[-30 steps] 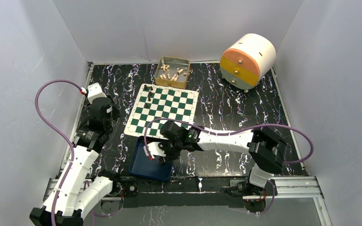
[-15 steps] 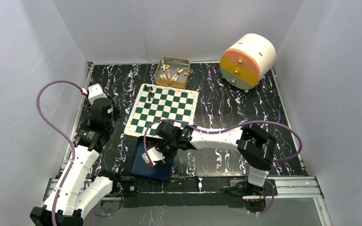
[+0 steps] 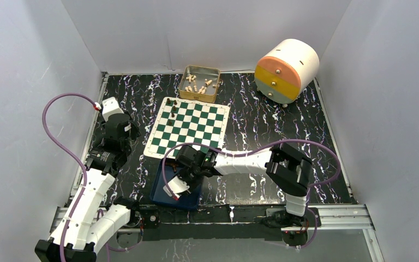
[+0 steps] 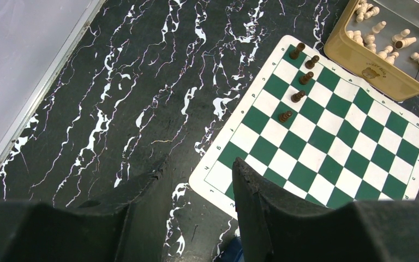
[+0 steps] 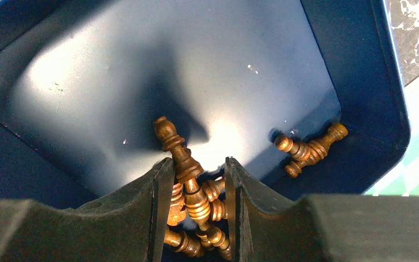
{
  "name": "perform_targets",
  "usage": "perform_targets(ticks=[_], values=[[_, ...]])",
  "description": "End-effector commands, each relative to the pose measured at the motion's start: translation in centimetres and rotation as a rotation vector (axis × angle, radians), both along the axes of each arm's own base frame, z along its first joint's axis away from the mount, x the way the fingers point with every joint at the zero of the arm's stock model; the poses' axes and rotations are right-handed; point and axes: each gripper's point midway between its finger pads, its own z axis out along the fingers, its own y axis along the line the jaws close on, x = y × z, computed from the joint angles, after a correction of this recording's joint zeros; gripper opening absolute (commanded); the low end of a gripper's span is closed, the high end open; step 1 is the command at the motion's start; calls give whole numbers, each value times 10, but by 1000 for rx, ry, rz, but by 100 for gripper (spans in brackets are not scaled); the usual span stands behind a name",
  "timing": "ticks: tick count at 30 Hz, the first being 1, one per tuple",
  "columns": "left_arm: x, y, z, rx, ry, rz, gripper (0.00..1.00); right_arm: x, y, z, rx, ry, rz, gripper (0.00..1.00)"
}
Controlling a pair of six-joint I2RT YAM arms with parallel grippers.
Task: Set up the chess pieces on the board
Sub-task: Pick up the chess piece from the storage box.
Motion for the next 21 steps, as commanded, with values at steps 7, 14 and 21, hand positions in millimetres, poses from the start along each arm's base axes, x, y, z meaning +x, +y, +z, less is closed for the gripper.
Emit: perform_targets(ticks=[7,14,21], values=[[4,0,4,11,-26,15,43,-2,7,4,-8,-22,48,35],[5,-3,1,11,-16,6,43,-6,15,10,31,7,32,24],[6,-7,-2,0,-12,-14,44,-3,23,23,89,13,-16,16]])
